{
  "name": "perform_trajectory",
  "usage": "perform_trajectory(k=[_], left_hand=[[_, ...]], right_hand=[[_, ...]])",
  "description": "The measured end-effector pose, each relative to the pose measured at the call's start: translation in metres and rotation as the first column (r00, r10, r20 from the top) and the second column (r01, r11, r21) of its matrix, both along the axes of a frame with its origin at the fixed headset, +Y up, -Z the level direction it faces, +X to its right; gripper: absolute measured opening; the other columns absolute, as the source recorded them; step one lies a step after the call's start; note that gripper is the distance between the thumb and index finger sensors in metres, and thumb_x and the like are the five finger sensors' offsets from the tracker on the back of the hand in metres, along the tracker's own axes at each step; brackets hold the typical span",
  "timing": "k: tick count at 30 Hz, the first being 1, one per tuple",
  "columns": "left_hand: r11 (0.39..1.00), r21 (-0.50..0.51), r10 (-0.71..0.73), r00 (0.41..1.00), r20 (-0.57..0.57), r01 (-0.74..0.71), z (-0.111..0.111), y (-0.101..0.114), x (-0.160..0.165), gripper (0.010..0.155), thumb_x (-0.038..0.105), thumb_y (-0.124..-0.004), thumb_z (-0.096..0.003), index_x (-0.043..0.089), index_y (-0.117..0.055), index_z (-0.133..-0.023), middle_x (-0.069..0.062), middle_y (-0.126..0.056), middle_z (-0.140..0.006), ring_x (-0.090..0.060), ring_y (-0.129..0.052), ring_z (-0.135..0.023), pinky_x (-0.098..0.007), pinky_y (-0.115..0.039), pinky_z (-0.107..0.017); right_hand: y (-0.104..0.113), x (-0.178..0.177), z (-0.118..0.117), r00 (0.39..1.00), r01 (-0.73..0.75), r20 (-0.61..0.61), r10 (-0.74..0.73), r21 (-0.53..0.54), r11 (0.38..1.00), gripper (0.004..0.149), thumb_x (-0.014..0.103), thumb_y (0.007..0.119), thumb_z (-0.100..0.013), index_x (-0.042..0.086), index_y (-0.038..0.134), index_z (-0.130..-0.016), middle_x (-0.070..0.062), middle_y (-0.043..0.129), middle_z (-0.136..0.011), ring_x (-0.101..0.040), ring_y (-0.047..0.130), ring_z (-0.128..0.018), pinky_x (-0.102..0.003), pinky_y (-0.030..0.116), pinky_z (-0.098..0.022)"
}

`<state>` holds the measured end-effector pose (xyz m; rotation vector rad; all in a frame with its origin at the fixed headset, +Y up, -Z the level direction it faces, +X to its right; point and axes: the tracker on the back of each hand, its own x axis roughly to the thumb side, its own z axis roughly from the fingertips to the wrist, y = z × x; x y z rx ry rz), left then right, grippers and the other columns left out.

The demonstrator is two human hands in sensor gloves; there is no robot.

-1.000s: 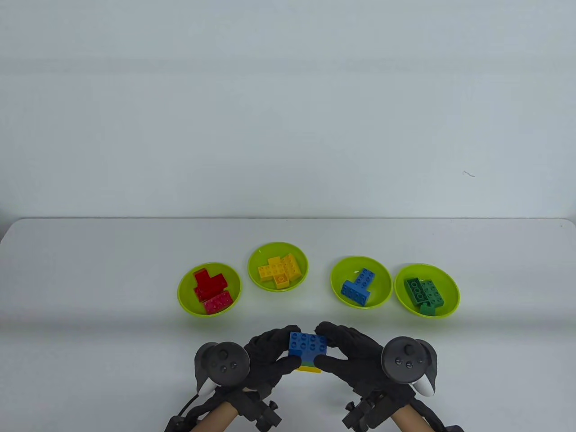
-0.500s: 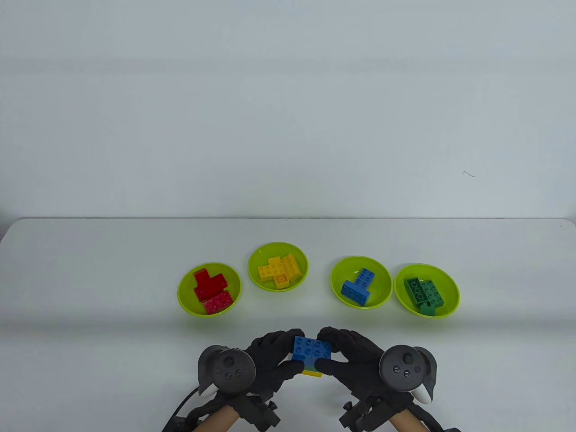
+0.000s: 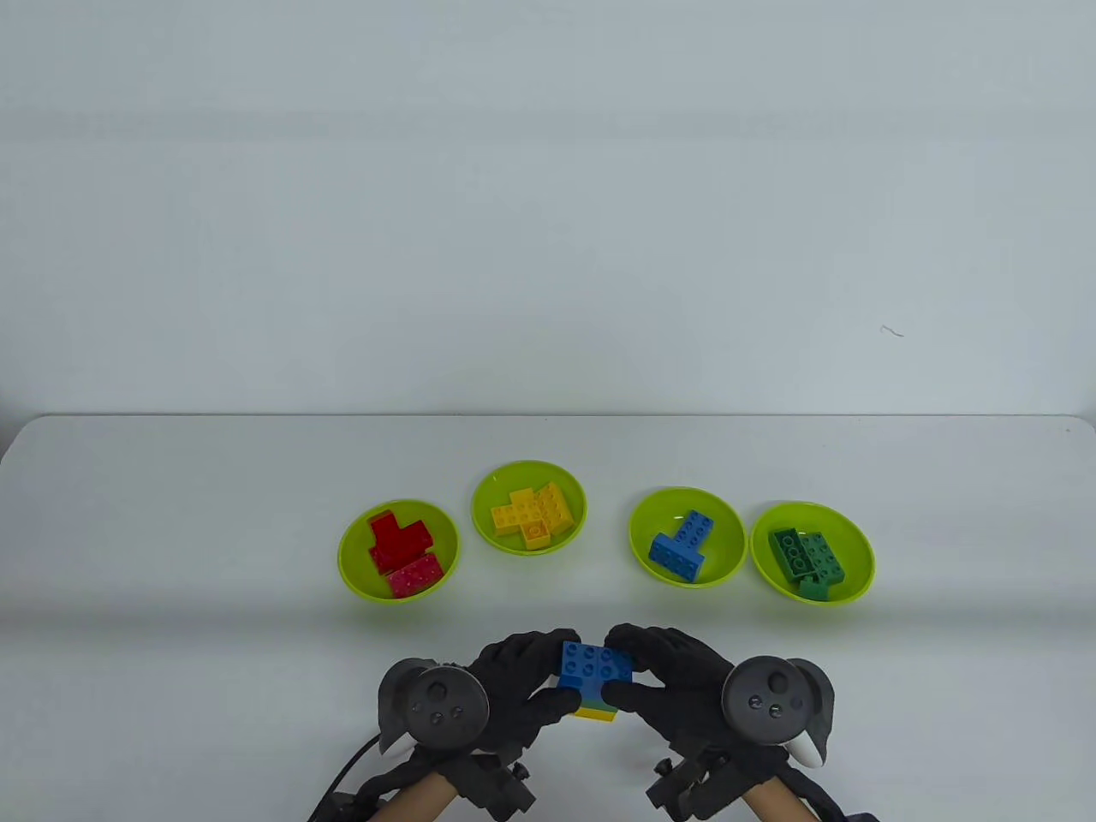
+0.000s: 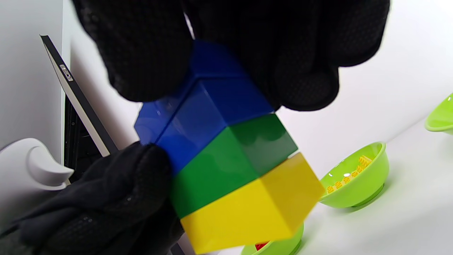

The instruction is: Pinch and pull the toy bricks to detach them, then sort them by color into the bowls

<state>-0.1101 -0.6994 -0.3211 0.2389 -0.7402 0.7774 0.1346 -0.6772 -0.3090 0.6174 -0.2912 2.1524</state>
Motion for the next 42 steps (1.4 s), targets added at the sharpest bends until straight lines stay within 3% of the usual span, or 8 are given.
perform_trajectory(k=[8, 13, 16, 21, 25, 29, 34, 42], left_hand=[[0.985, -0.142, 0.099, 0.995, -0.008, -0.099, -0.004, -0.005, -0.002, 0.065, 0.038, -0.075, -0.0447, -0.003, -0.071, -0.095, -0.028, -0.086, -0.082, -0.042, -0.089, -0.070, -0.058, -0.069, -0.058], [0.997, -0.061, 0.038, 0.999, 0.016, -0.037, -0.004, -0.007, -0.001, 0.065, 0.039, -0.074, -0.0441, -0.001, -0.069, -0.096, -0.026, -0.085, -0.085, -0.041, -0.089, -0.073, -0.057, -0.069, -0.059], [1.000, -0.018, -0.001, 1.000, 0.026, 0.002, -0.004, -0.006, -0.002, 0.065, 0.039, -0.074, -0.0438, 0.002, -0.069, -0.097, -0.024, -0.084, -0.087, -0.040, -0.089, -0.075, -0.056, -0.070, -0.061], [0.997, -0.058, 0.044, 0.999, 0.001, -0.044, -0.007, -0.008, -0.005, 0.065, 0.039, -0.075, -0.0447, 0.001, -0.068, -0.097, -0.025, -0.083, -0.087, -0.041, -0.088, -0.076, -0.056, -0.069, -0.061], [0.989, -0.101, 0.104, 0.994, -0.019, -0.105, -0.009, -0.010, -0.011, 0.066, 0.039, -0.075, -0.0450, 0.001, -0.067, -0.098, -0.026, -0.083, -0.088, -0.041, -0.087, -0.077, -0.056, -0.068, -0.061], [0.983, -0.118, 0.135, 0.990, -0.036, -0.138, -0.010, -0.010, -0.015, 0.066, 0.038, -0.074, -0.0451, 0.000, -0.066, -0.099, -0.026, -0.082, -0.089, -0.042, -0.087, -0.077, -0.056, -0.068, -0.061], [0.983, -0.118, 0.139, 0.989, -0.043, -0.143, -0.011, -0.010, -0.019, 0.066, 0.038, -0.074, -0.0452, 0.000, -0.066, -0.099, -0.026, -0.082, -0.089, -0.042, -0.087, -0.077, -0.056, -0.068, -0.061], [0.979, -0.129, 0.154, 0.987, -0.046, -0.158, -0.011, -0.009, -0.019, 0.066, 0.038, -0.074, -0.0454, 0.000, -0.066, -0.099, -0.026, -0.082, -0.089, -0.042, -0.087, -0.077, -0.056, -0.068, -0.061]], right_hand=[[0.001, -0.004, 0.003, 0.997, -0.064, 0.036, 0.062, 0.061, 0.996, 0.058, 0.038, 0.084, -0.044, 0.004, 0.079, -0.091, -0.020, 0.091, -0.082, -0.038, 0.094, -0.069, -0.054, 0.070, -0.061], [0.000, 0.000, -0.002, 0.999, -0.033, 0.001, 0.033, -0.026, 0.999, 0.058, 0.038, 0.084, -0.044, 0.004, 0.079, -0.091, -0.021, 0.092, -0.080, -0.038, 0.094, -0.067, -0.054, 0.071, -0.060], [-0.003, 0.005, -0.006, 0.997, 0.066, -0.018, -0.069, -0.128, 0.990, 0.058, 0.038, 0.084, -0.045, 0.002, 0.079, -0.091, -0.022, 0.092, -0.080, -0.039, 0.094, -0.066, -0.055, 0.071, -0.060], [0.012, 0.023, -0.018, 0.991, 0.042, 0.131, -0.034, -0.062, 0.997, 0.058, 0.035, 0.082, -0.048, 0.004, 0.074, -0.096, -0.023, 0.086, -0.088, -0.041, 0.090, -0.073, -0.056, 0.067, -0.063], [0.021, 0.048, -0.053, 0.939, -0.051, 0.338, 0.062, -0.044, 0.998, 0.058, 0.030, 0.079, -0.050, 0.003, 0.068, -0.100, -0.025, 0.080, -0.094, -0.043, 0.085, -0.079, -0.056, 0.064, -0.066], [0.006, 0.066, -0.094, 0.858, -0.177, 0.454, 0.241, -0.180, 0.968, 0.058, 0.029, 0.079, -0.050, 0.004, 0.067, -0.101, -0.025, 0.079, -0.095, -0.043, 0.084, -0.081, -0.056, 0.063, -0.067], [-0.020, 0.072, -0.127, 0.766, -0.257, 0.516, 0.383, -0.300, 0.919, 0.058, 0.030, 0.080, -0.050, 0.005, 0.067, -0.101, -0.024, 0.079, -0.096, -0.042, 0.084, -0.081, -0.055, 0.063, -0.068], [-0.036, 0.068, -0.149, 0.654, -0.373, 0.526, 0.543, -0.400, 0.837, 0.058, 0.030, 0.080, -0.051, 0.007, 0.066, -0.103, -0.022, 0.077, -0.098, -0.042, 0.083, -0.084, -0.055, 0.062, -0.069]])
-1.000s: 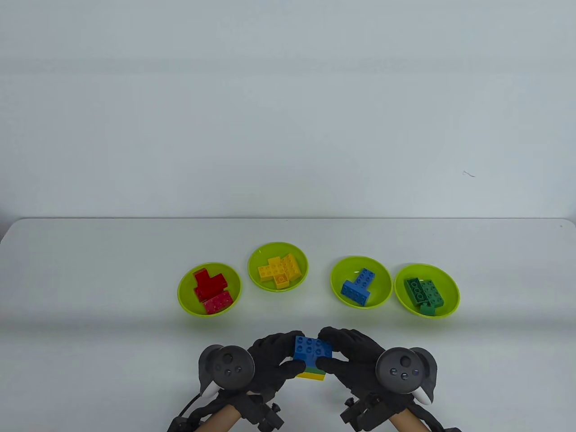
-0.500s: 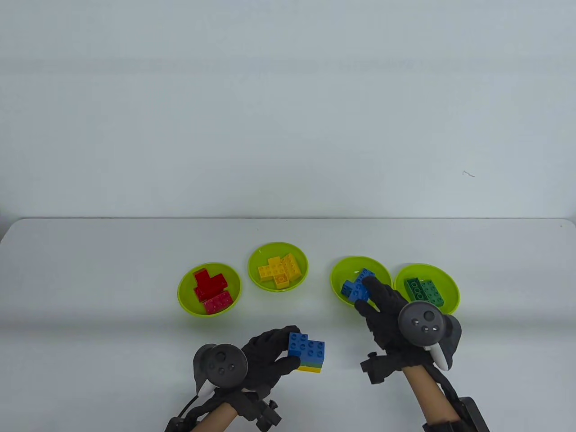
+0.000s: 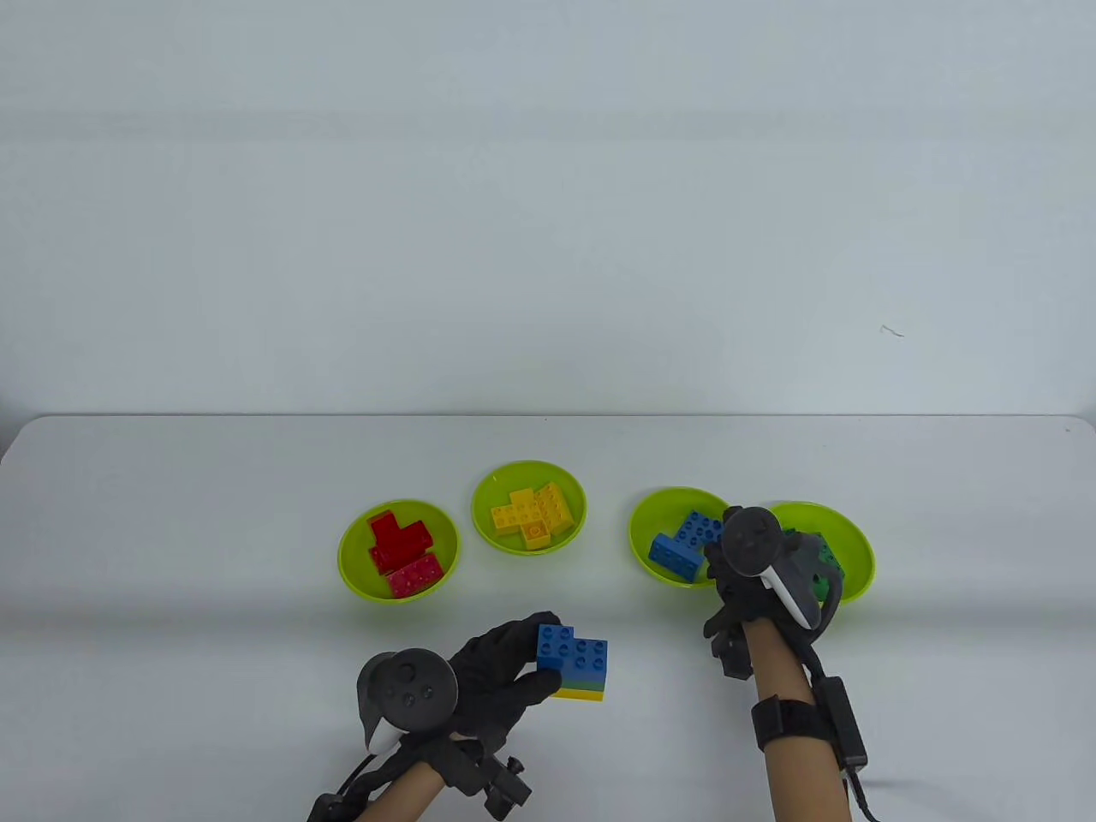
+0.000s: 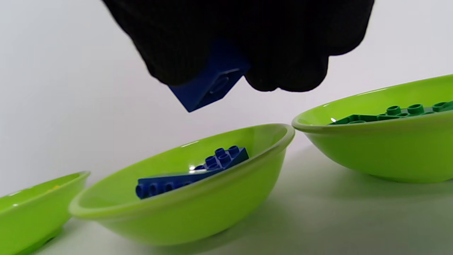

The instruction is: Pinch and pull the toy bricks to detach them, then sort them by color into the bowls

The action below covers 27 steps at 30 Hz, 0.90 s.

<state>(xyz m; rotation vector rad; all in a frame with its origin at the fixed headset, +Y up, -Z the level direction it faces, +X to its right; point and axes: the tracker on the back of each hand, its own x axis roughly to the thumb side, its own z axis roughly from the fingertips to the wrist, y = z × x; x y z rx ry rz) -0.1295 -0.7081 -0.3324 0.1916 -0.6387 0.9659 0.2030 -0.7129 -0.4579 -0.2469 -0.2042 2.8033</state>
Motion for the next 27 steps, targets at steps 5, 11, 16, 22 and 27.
perform_trajectory(k=[5, 11, 16, 22, 27], left_hand=[[1.000, -0.011, 0.004, 1.000, 0.013, -0.004, 0.000, -0.001, 0.000, 0.066, 0.038, -0.074, -0.0456, 0.000, -0.066, -0.099, -0.026, -0.082, -0.089, -0.042, -0.087, -0.077, -0.057, -0.068, -0.061], [1.000, -0.013, 0.000, 1.000, 0.009, 0.000, 0.000, -0.001, 0.001, 0.066, 0.037, -0.073, -0.0461, -0.001, -0.065, -0.100, -0.028, -0.081, -0.090, -0.043, -0.086, -0.078, -0.057, -0.067, -0.061], [1.000, -0.014, -0.012, 1.000, 0.016, 0.012, 0.002, -0.002, 0.003, 0.066, 0.036, -0.073, -0.0464, -0.002, -0.064, -0.100, -0.028, -0.081, -0.090, -0.044, -0.086, -0.078, -0.057, -0.067, -0.061], [1.000, 0.001, -0.021, 0.999, 0.027, 0.021, 0.006, 0.000, 0.007, 0.066, 0.036, -0.073, -0.0465, -0.002, -0.064, -0.100, -0.028, -0.081, -0.090, -0.044, -0.086, -0.078, -0.057, -0.067, -0.061], [1.000, 0.006, -0.023, 0.999, 0.049, 0.023, 0.008, 0.001, 0.011, 0.066, 0.036, -0.073, -0.0467, -0.002, -0.064, -0.100, -0.028, -0.080, -0.090, -0.044, -0.085, -0.078, -0.057, -0.067, -0.061]], right_hand=[[0.007, 0.001, 0.009, 0.988, 0.149, -0.049, -0.147, 0.050, 0.988, 0.064, 0.034, 0.080, -0.051, 0.004, 0.061, -0.105, -0.025, 0.072, -0.101, -0.044, 0.079, -0.087, -0.056, 0.059, -0.070], [0.036, -0.022, 0.063, 0.840, 0.467, -0.357, -0.408, 0.093, 0.879, 0.068, 0.038, 0.078, -0.052, 0.001, 0.060, -0.105, -0.028, 0.070, -0.102, -0.048, 0.076, -0.087, -0.059, 0.057, -0.069], [0.056, -0.054, 0.113, 0.697, 0.552, -0.566, -0.440, 0.031, 0.834, 0.071, 0.044, 0.078, -0.052, 0.000, 0.062, -0.105, -0.029, 0.072, -0.101, -0.049, 0.076, -0.087, -0.060, 0.056, -0.069], [0.059, -0.084, 0.142, 0.657, 0.468, -0.669, -0.347, 0.002, 0.884, 0.072, 0.047, 0.079, -0.051, -0.001, 0.065, -0.104, -0.029, 0.074, -0.099, -0.050, 0.078, -0.085, -0.061, 0.057, -0.069], [0.048, -0.097, 0.147, 0.669, 0.414, -0.685, -0.290, 0.019, 0.910, 0.071, 0.047, 0.079, -0.051, -0.001, 0.067, -0.102, -0.028, 0.077, -0.095, -0.048, 0.081, -0.081, -0.060, 0.059, -0.067]])
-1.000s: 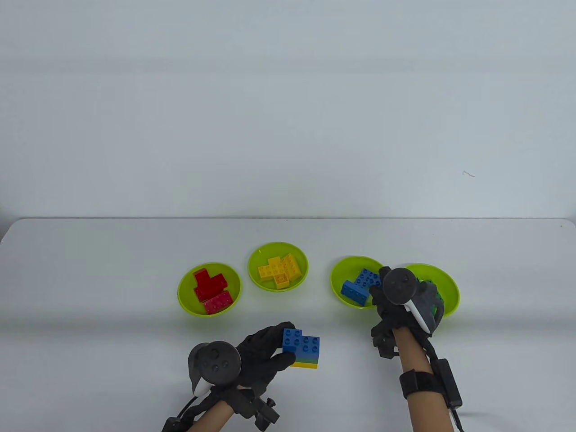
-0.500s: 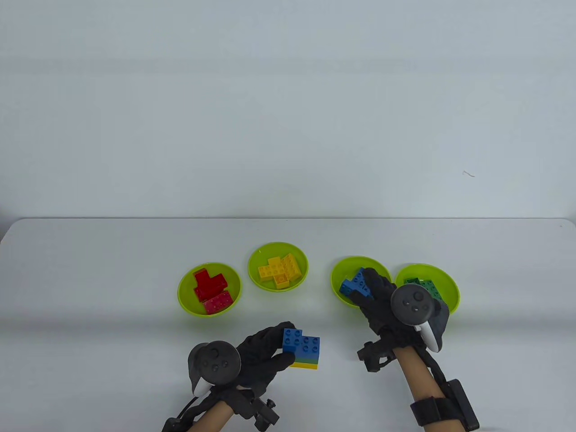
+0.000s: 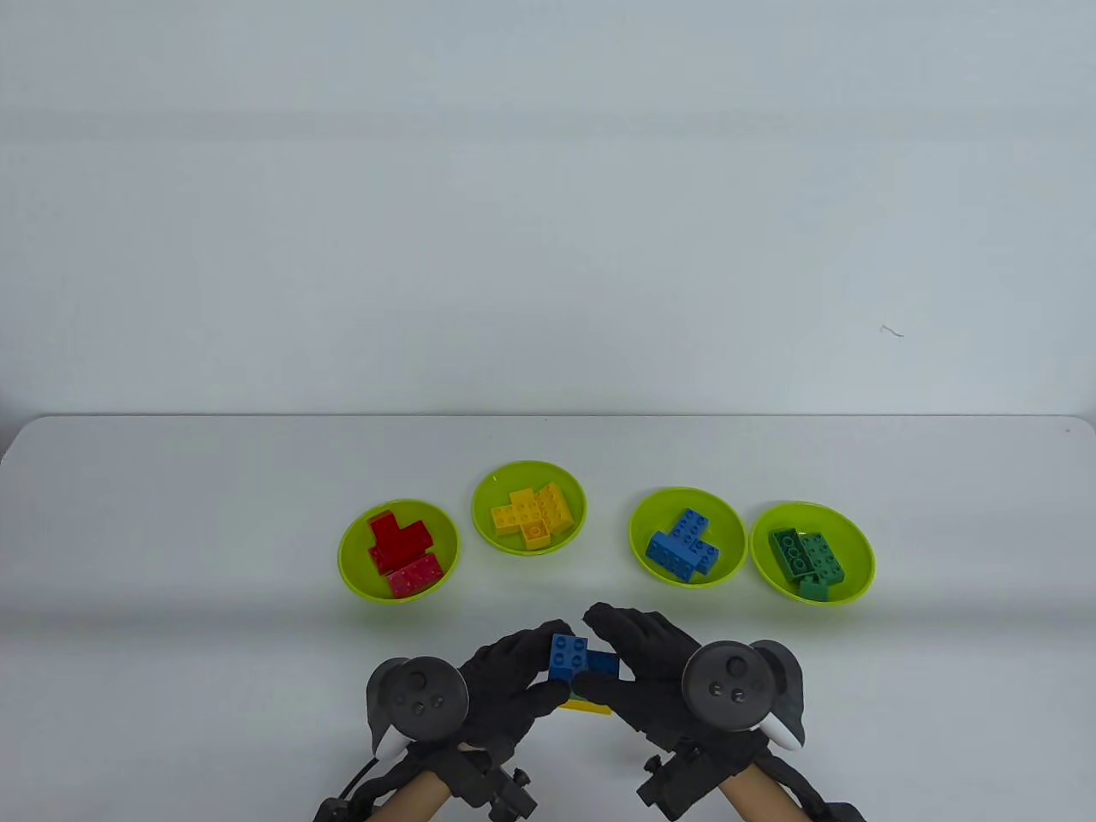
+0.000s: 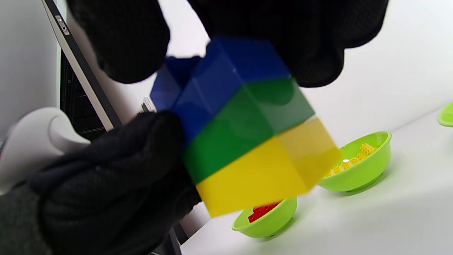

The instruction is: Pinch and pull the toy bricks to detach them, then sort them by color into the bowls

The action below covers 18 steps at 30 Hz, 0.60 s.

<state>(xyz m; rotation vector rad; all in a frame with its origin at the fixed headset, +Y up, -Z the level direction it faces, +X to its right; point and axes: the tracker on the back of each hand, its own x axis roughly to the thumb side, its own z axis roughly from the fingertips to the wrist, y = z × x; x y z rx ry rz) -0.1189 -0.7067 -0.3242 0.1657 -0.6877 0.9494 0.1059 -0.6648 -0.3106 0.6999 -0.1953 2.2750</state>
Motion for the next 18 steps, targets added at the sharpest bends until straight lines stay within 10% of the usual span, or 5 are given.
perform_trajectory(k=[18], left_hand=[[1.000, 0.004, 0.023, 0.998, 0.050, -0.023, 0.0040, -0.0017, 0.0049, 0.068, 0.042, -0.070, -0.0467, 0.000, -0.065, -0.099, -0.027, -0.080, -0.090, -0.044, -0.084, -0.079, -0.057, -0.066, -0.062]], right_hand=[[-0.0063, -0.0020, 0.0087, 0.992, 0.120, 0.025, -0.121, 0.033, 0.992, 0.060, 0.043, 0.080, -0.049, 0.004, 0.074, -0.094, -0.020, 0.086, -0.084, -0.040, 0.088, -0.071, -0.057, 0.065, -0.063]])
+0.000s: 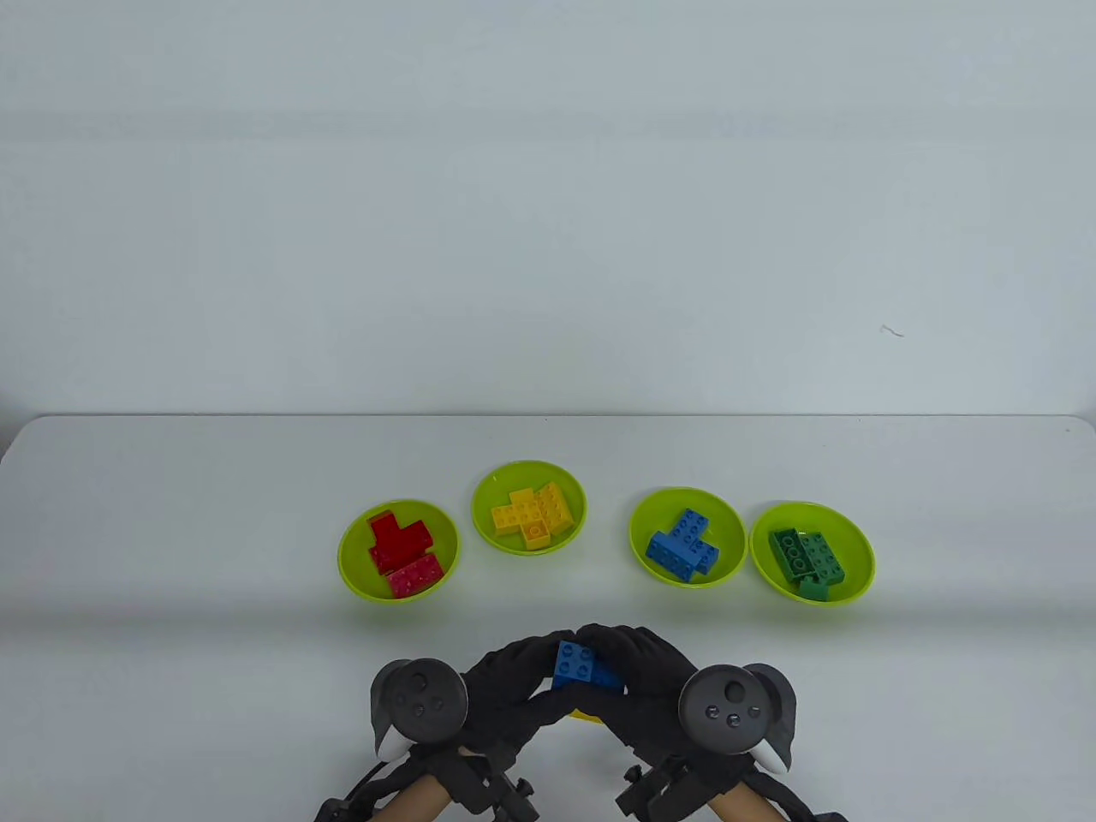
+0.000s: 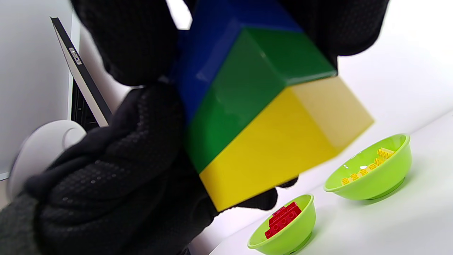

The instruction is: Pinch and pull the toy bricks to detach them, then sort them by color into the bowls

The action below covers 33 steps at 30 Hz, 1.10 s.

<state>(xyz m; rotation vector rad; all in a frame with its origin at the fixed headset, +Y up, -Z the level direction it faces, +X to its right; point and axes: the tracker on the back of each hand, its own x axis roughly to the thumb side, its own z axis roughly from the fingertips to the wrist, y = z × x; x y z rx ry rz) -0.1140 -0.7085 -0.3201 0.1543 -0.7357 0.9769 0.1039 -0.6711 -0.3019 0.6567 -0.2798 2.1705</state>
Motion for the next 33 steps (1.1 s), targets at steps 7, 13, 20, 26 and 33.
perform_trajectory(k=[7, 13, 20, 26, 33], left_hand=[[0.961, 0.216, -0.164, 0.985, -0.053, 0.172, 0.008, 0.013, 0.005, 0.070, 0.043, -0.071, -0.0443, -0.002, -0.066, -0.098, -0.024, -0.083, -0.088, -0.040, -0.087, -0.078, -0.054, -0.070, -0.061], [0.993, 0.097, -0.056, 0.997, -0.057, 0.061, 0.003, 0.006, 0.000, 0.068, 0.042, -0.071, -0.0459, -0.001, -0.065, -0.099, -0.026, -0.081, -0.089, -0.043, -0.084, -0.079, -0.056, -0.067, -0.061], [0.997, 0.071, -0.032, 0.996, -0.082, 0.038, -0.002, 0.006, -0.007, 0.068, 0.041, -0.071, -0.0460, -0.001, -0.065, -0.099, -0.026, -0.081, -0.089, -0.043, -0.084, -0.079, -0.056, -0.067, -0.061], [0.999, 0.039, -0.001, 0.996, -0.088, 0.005, -0.004, 0.004, -0.011, 0.068, 0.041, -0.071, -0.0460, -0.001, -0.065, -0.099, -0.026, -0.080, -0.090, -0.043, -0.084, -0.079, -0.056, -0.067, -0.061], [0.999, 0.038, 0.011, 0.994, -0.104, -0.007, -0.008, 0.005, -0.016, 0.068, 0.041, -0.072, -0.0461, -0.001, -0.065, -0.099, -0.026, -0.080, -0.090, -0.043, -0.084, -0.079, -0.056, -0.067, -0.061]], right_hand=[[-0.002, 0.008, -0.005, 0.989, 0.145, -0.019, -0.148, -0.111, 0.983, 0.060, 0.042, 0.077, -0.050, -0.001, 0.077, -0.092, -0.024, 0.089, -0.080, -0.042, 0.089, -0.067, -0.058, 0.066, -0.061], [0.003, 0.006, -0.005, 0.997, 0.083, 0.011, -0.083, -0.047, 0.995, 0.060, 0.042, 0.077, -0.051, 0.003, 0.072, -0.096, -0.022, 0.085, -0.086, -0.040, 0.088, -0.073, -0.057, 0.064, -0.064], [0.016, 0.032, -0.033, 0.983, 0.041, 0.177, -0.039, -0.007, 0.999, 0.060, 0.036, 0.077, -0.051, 0.002, 0.067, -0.101, -0.024, 0.080, -0.093, -0.043, 0.084, -0.079, -0.057, 0.062, -0.066], [0.005, 0.069, -0.094, 0.881, -0.168, 0.431, 0.196, -0.102, 0.981, 0.060, 0.034, 0.076, -0.052, 0.003, 0.065, -0.102, -0.024, 0.077, -0.096, -0.043, 0.082, -0.082, -0.056, 0.061, -0.068], [-0.033, 0.094, -0.142, 0.739, -0.235, 0.562, 0.371, -0.301, 0.924, 0.060, 0.035, 0.077, -0.052, 0.005, 0.065, -0.103, -0.022, 0.077, -0.097, -0.042, 0.082, -0.084, -0.055, 0.060, -0.070]])
